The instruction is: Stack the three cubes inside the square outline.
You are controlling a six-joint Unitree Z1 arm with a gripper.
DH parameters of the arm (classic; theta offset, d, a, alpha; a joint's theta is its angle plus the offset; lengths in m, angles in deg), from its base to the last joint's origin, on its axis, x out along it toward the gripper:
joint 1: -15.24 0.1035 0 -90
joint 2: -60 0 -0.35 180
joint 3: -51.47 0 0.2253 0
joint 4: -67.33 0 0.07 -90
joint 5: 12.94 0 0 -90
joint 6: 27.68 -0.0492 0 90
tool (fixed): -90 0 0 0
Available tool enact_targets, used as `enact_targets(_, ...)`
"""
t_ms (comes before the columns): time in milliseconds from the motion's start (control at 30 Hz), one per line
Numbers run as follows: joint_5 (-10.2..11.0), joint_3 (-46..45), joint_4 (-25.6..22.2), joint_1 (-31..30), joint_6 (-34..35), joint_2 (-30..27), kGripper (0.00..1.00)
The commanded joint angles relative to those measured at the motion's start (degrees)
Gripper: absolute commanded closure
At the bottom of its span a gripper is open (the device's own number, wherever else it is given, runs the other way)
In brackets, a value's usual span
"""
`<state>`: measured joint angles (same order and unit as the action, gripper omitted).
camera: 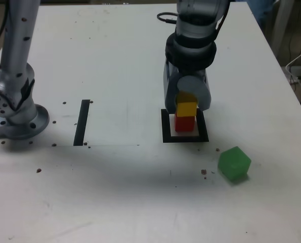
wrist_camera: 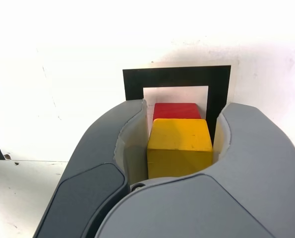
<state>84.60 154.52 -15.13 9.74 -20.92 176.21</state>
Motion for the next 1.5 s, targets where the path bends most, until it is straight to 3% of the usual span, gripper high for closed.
enact_targets(0,-0.3,-0.2,0.1,0.1,-0.5,-0.3,0.33)
enact_targets(133,-0.3,-0.5,0.2,0.1,-1.1,-1.2,0.11)
enact_targets(267,-0.3,-0.7,0.2,0.0,-1.4,-2.3,0.01)
enact_targets(633,2.4,-4.2,-0.4,-0.2,-0.3,-6.0,0.01)
enact_targets(1067,3.9,-2.4,-3.8,-0.6,-1.1,-10.1,0.01)
enact_targets(1467,2.8,-1.5,-4.7,-4.1,1.2,-12.1,0.01)
